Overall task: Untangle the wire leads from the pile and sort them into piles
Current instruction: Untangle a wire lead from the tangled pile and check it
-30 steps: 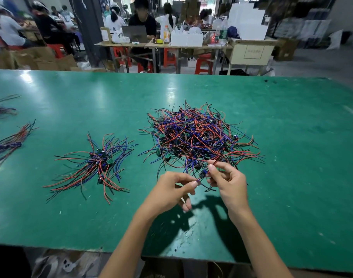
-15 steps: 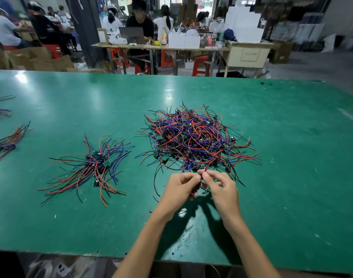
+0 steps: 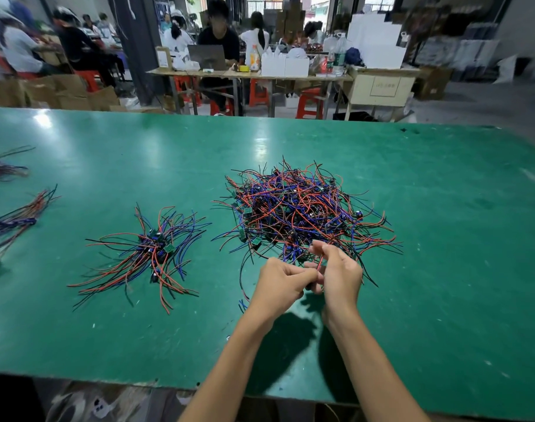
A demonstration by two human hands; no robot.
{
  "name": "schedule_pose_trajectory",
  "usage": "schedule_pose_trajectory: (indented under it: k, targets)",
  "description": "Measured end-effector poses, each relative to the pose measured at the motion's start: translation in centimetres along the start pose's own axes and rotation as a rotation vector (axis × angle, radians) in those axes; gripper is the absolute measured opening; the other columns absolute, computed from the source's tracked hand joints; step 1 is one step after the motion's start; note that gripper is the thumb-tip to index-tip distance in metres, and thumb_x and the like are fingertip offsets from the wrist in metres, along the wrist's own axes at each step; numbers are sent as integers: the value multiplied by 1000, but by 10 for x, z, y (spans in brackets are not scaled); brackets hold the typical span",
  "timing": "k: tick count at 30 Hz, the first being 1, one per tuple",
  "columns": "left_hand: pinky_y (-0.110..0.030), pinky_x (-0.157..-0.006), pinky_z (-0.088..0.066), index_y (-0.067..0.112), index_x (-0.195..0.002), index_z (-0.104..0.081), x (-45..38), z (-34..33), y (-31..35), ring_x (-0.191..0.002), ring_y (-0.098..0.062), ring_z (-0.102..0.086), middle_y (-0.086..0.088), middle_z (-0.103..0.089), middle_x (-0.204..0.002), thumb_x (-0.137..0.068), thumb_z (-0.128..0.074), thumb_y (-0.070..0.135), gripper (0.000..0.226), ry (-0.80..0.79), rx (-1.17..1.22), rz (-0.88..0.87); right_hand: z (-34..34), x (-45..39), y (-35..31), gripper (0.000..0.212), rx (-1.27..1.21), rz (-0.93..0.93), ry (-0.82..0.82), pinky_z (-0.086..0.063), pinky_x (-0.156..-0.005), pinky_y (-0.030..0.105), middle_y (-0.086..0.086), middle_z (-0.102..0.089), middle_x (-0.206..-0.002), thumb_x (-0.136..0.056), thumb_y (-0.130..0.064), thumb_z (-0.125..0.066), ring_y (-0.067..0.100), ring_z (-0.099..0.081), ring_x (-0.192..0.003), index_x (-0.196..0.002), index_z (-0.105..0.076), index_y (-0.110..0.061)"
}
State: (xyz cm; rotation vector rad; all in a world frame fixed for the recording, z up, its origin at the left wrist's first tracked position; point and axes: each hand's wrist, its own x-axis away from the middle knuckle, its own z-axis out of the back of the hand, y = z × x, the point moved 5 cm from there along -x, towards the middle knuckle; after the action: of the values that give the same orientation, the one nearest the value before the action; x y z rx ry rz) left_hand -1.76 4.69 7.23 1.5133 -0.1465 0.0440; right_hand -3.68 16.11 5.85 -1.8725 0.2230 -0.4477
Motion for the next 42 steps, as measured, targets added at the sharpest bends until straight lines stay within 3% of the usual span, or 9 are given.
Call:
schedule_pose_trajectory:
  k: [10, 14, 17, 20, 24, 29, 33, 37, 42]
  targets:
    - [-16, -40, -21, 7, -74, -80, 7, 3, 5, -42, -11, -26, -10, -70, -64, -86, -63, 12, 21, -102, 25, 114, -6, -23, -23, 31, 73, 17, 13, -46, -54, 30, 1, -76, -93, -95, -17, -47, 13, -68, -55, -84, -76, -19]
    - [-17, -40, -25, 11, -77, -78, 10, 6, 9, -41, -10, -34, -8, -70, -70, -91, -60, 16, 23, -178, 92, 155, -6, -27, -35, 31, 64, -7, -31, -46, -51, 24, 0, -79, -93, -96, -23, -48, 13, -68, -56, -82, -75, -19]
    - [-21, -55, -39, 16, -79, -79, 11, 12, 15, -54, -10, -55, -1, -72, -78, -93, -59, 20, 25, -195, 265, 171, -8, -27, -42, 31, 36, -48, -183, -47, -52, 23, 1, -79, -94, -101, -30, -48, 14, -69, -59, -95, -76, -20]
    - [-24, -74, -48, 22, -85, -83, 8, 17, 26, -68, -7, -65, 1, -76, -90, -95, -59, 24, 26, -162, 578, 152, -5, -19, -41, 29, 279, 28, -271, -46, -56, 25, -2, -79, -88, -106, -37, -47, 10, -67, -61, -106, -72, -22]
    - [-23, -74, -60, 11, -105, -75, 0, 27, 36, -81, -13, -72, -11, -76, -107, -99, -57, 17, 20, -17, 926, 86, -12, 11, -19, 10, 469, 140, -676, -44, -56, 16, -3, -78, -82, -98, -17, -64, 3, -64, -62, -101, -73, -22]
    - [-25, -80, -61, 5, -113, -66, 3, 37, 29, -98, -22, -74, -15, -73, -108, -96, -59, 13, 20, 22, 986, 85, -9, 28, -8, 24, 420, 9, -888, -42, -56, 22, 6, -75, -76, -84, -43, -77, 19, -56, -59, -102, -78, -29]
    - [-27, -83, -60, 7, -116, -68, 8, 38, 20, -100, -22, -74, -14, -73, -114, -96, -60, 15, 23, 28, 982, 130, -10, 31, -9, 35, 270, 39, -863, -47, -57, 19, 7, -74, -75, -81, -54, -73, 10, -52, -54, -107, -77, -32]
    - [-29, -83, -62, 5, -122, -65, 12, 37, 17, -99, -22, -75, -14, -73, -118, -86, -64, 12, 36, 11, 1049, 128, -5, 29, -8, 53, 47, 1, -680, -45, -57, 16, 3, -75, -81, -67, -70, -80, 9, -56, -58, -103, -79, -31]
    - [-27, -80, -61, 9, -117, -64, 16, 32, 15, -96, -17, -75, -8, -74, -117, -86, -64, 12, 30, 23, 964, 43, -3, 31, -4, 28, -171, -102, -474, -49, -56, 16, 6, -73, -80, -74, -52, -81, 8, -56, -55, -89, -81, -28]
